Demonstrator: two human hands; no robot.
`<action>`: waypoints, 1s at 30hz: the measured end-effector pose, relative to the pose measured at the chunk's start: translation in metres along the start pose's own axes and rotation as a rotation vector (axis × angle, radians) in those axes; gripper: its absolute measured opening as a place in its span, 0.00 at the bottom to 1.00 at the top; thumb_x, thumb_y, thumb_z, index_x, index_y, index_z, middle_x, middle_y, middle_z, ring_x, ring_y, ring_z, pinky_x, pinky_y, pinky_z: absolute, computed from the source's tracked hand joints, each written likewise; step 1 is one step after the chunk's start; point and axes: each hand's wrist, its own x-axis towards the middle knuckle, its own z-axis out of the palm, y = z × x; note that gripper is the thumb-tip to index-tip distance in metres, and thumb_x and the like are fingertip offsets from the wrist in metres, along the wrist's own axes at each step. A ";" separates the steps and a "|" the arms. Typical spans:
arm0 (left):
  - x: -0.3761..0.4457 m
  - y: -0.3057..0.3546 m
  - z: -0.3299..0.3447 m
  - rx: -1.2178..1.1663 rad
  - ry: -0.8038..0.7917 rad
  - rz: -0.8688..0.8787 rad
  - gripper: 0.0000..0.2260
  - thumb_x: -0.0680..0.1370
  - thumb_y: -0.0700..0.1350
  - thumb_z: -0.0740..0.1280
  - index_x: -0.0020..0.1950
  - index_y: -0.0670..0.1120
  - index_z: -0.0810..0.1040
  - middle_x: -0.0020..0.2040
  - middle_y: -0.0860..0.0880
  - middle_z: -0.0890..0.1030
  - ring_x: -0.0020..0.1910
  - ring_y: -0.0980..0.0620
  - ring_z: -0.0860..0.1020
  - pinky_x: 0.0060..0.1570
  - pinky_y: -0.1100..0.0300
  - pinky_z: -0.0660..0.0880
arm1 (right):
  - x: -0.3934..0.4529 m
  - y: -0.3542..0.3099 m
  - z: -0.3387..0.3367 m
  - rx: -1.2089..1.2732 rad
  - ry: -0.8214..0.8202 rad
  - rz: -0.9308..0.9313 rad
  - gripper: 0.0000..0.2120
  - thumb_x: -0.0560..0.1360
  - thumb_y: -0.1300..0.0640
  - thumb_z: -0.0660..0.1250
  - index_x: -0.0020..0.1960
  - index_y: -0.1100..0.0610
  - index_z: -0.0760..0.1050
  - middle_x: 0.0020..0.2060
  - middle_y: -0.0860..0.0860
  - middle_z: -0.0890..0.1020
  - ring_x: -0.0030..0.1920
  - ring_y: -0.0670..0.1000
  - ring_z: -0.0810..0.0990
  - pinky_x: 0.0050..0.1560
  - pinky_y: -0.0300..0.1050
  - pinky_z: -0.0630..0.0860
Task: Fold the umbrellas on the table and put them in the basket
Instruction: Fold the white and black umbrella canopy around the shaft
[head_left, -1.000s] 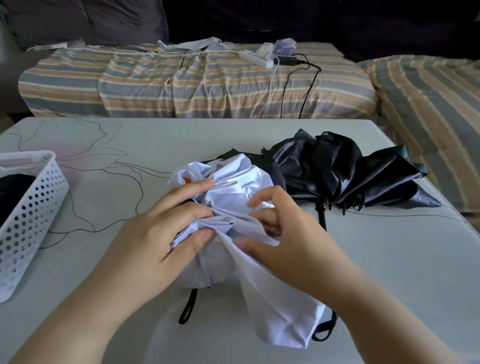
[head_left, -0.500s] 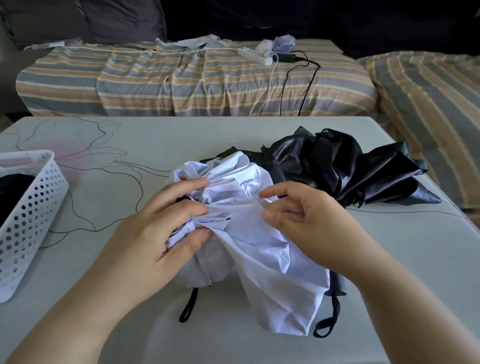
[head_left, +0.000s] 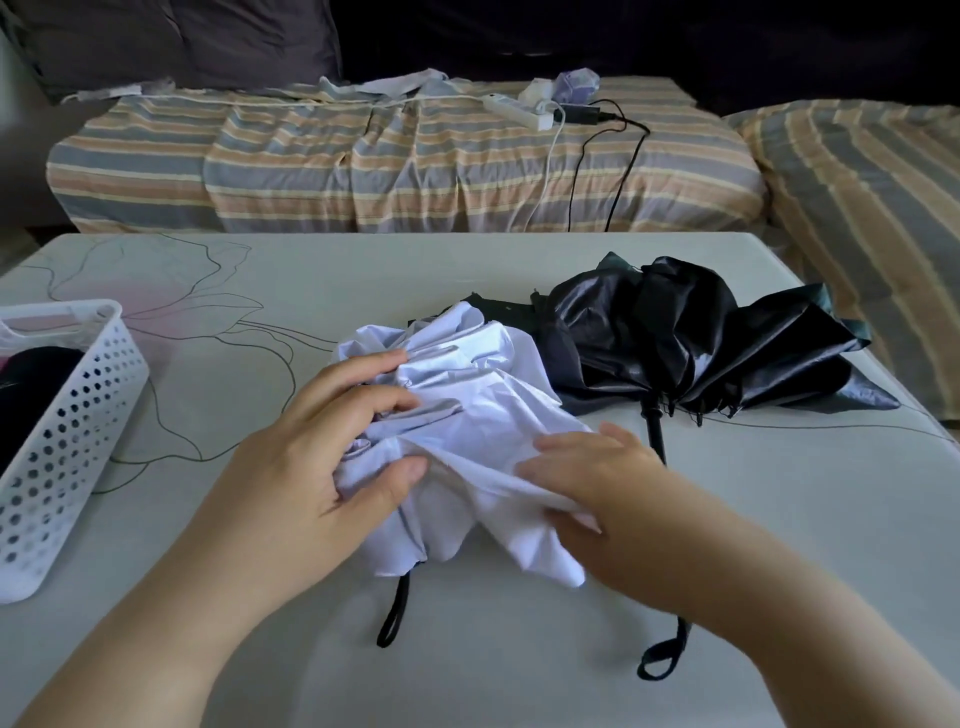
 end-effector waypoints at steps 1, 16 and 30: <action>0.000 0.000 0.000 0.005 0.002 -0.010 0.15 0.72 0.60 0.62 0.56 0.60 0.73 0.67 0.64 0.70 0.57 0.72 0.70 0.45 0.61 0.74 | -0.001 0.007 -0.001 -0.006 0.019 0.031 0.21 0.66 0.56 0.47 0.50 0.53 0.76 0.49 0.45 0.77 0.66 0.39 0.62 0.66 0.30 0.47; 0.003 0.013 0.003 0.000 -0.014 0.059 0.18 0.68 0.57 0.65 0.56 0.56 0.73 0.66 0.60 0.71 0.50 0.57 0.79 0.36 0.54 0.79 | 0.006 -0.046 -0.003 0.333 0.371 -0.118 0.04 0.74 0.49 0.64 0.47 0.47 0.75 0.38 0.40 0.77 0.40 0.35 0.74 0.40 0.30 0.71; 0.001 0.008 0.001 -0.014 0.002 -0.025 0.16 0.68 0.55 0.61 0.55 0.59 0.72 0.66 0.62 0.71 0.52 0.55 0.78 0.42 0.50 0.78 | 0.001 -0.040 -0.005 0.318 -0.019 0.222 0.08 0.73 0.45 0.69 0.52 0.41 0.77 0.35 0.33 0.77 0.33 0.35 0.75 0.37 0.31 0.71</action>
